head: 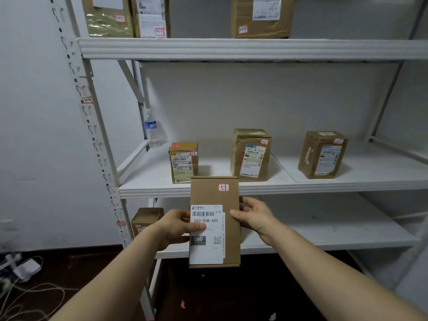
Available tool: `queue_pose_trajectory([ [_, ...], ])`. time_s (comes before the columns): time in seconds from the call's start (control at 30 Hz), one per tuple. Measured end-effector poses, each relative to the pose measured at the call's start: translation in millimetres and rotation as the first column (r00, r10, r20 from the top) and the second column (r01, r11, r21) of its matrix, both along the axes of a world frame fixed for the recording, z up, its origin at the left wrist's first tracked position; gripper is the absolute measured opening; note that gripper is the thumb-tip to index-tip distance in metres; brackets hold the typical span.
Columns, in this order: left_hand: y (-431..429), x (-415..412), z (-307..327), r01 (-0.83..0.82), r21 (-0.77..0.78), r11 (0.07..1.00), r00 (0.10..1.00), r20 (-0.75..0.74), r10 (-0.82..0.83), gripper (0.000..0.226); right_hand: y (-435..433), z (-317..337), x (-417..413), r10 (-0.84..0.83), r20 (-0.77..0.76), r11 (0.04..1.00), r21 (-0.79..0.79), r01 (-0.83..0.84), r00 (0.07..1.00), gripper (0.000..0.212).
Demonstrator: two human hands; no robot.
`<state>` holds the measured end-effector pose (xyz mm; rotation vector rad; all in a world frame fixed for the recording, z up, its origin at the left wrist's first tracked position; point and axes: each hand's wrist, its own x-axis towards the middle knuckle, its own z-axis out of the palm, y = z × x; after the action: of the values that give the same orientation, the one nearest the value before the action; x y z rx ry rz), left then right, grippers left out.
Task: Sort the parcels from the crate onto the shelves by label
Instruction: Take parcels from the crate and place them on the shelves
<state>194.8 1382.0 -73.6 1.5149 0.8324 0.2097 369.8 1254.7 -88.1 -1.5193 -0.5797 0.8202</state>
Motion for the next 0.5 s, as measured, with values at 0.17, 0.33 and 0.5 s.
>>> queue_pose_trajectory([
  [0.17,6,11,0,-0.008,0.006,1.000,1.000,-0.008,0.008,0.020,8,-2,14,0.018,0.001,1.000,-0.013,-0.018,1.000,0.053],
  [0.33,11,19,-4,-0.029,0.008,1.000,1.000,-0.011,0.029,0.031,14,-4,26,0.034,0.009,0.999,-0.011,-0.034,0.999,0.056],
  [0.5,11,21,-2,-0.038,0.016,0.999,0.999,-0.021,0.038,0.032,19,-3,34,0.077,0.002,0.996,-0.035,-0.077,0.997,0.055],
])
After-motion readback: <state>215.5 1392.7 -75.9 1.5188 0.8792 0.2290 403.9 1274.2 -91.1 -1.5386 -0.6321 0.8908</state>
